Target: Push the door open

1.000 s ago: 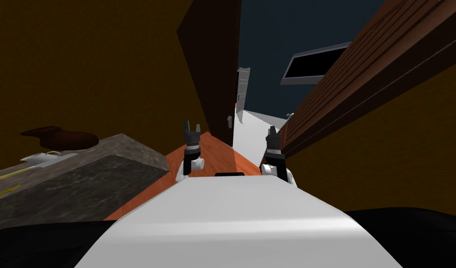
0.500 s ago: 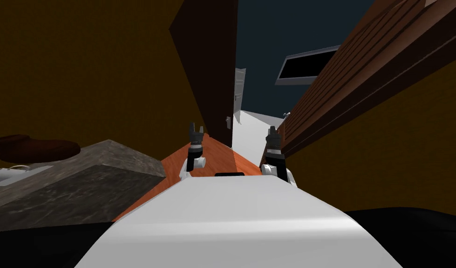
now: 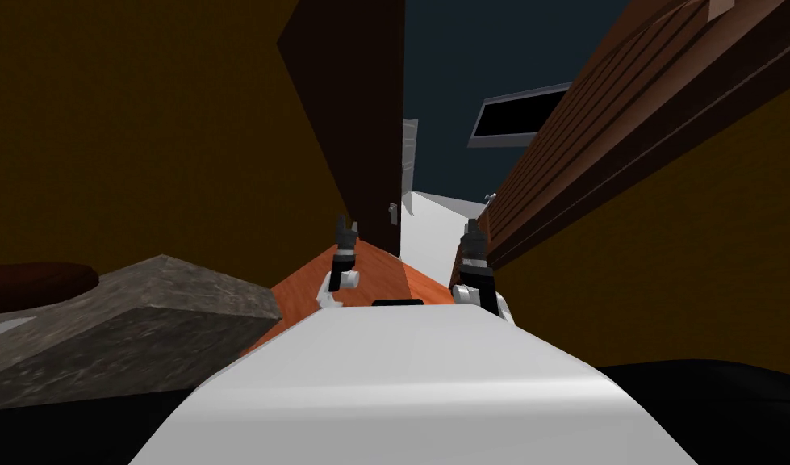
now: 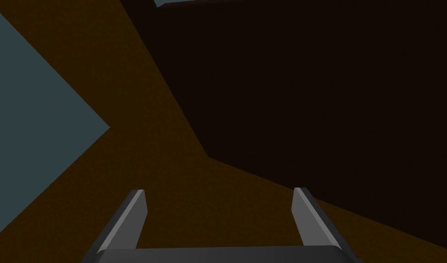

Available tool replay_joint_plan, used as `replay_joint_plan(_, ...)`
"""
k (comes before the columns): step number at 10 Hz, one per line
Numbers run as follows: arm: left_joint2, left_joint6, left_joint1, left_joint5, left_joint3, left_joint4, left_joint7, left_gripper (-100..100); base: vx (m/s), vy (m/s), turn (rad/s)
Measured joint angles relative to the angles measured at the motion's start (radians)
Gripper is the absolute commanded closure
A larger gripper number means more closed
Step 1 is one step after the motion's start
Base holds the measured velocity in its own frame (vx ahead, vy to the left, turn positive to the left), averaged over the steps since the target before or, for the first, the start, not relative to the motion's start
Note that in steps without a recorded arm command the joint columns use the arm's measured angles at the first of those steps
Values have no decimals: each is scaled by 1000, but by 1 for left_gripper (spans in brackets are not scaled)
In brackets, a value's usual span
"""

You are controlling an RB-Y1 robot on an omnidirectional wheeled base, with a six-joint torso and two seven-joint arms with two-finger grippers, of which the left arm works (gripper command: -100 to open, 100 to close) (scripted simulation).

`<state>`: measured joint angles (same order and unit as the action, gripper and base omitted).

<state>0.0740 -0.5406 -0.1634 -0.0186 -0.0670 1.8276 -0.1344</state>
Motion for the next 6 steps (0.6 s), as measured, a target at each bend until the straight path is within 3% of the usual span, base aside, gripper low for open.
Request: replay_joint_plan(6, 6, 21, 68, 10, -10, -135, 7, -100, 43, 63, -105)
